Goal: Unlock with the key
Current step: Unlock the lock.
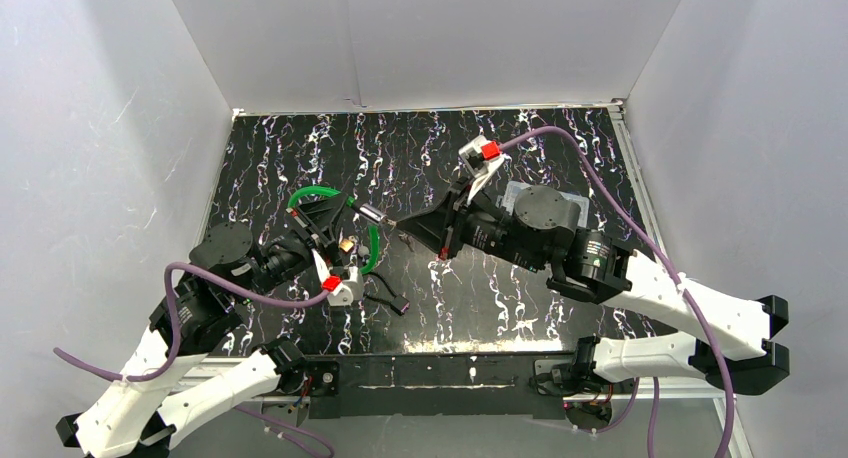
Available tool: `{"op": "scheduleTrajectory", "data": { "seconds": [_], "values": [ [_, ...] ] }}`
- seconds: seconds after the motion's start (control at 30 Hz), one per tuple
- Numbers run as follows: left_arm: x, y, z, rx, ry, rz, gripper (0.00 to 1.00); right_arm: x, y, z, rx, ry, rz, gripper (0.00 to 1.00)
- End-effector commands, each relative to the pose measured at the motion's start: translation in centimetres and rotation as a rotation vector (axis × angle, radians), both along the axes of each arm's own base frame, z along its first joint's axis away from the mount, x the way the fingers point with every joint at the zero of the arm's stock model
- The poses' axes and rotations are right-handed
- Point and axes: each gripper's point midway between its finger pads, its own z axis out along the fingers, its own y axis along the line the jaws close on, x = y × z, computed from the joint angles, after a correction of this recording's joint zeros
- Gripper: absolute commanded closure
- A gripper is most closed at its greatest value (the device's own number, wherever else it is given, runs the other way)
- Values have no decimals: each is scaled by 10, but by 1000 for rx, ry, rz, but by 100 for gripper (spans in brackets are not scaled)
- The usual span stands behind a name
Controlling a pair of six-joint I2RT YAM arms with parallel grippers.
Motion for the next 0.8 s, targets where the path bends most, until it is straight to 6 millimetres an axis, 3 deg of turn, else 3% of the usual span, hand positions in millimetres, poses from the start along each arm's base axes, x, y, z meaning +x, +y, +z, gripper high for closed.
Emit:
{"op": "scheduleTrajectory", "data": {
  "seconds": [0.0, 0.4, 0.5, 0.77],
  "values": [
    [-11, -8, 39, -105, -56, -71, 100, 9, 6, 15, 55, -27, -50, 99],
    [-4, -4, 33, -104, 27, -16, 100, 11, 10, 9, 40, -50, -85, 99],
    [-2, -5, 27, -74, 4, -14, 100, 7, 11, 11, 59, -30, -70, 99],
    [8, -7, 37, -35, -128, 4, 100, 11, 14, 6, 11, 46, -95, 99]
  ]
}}
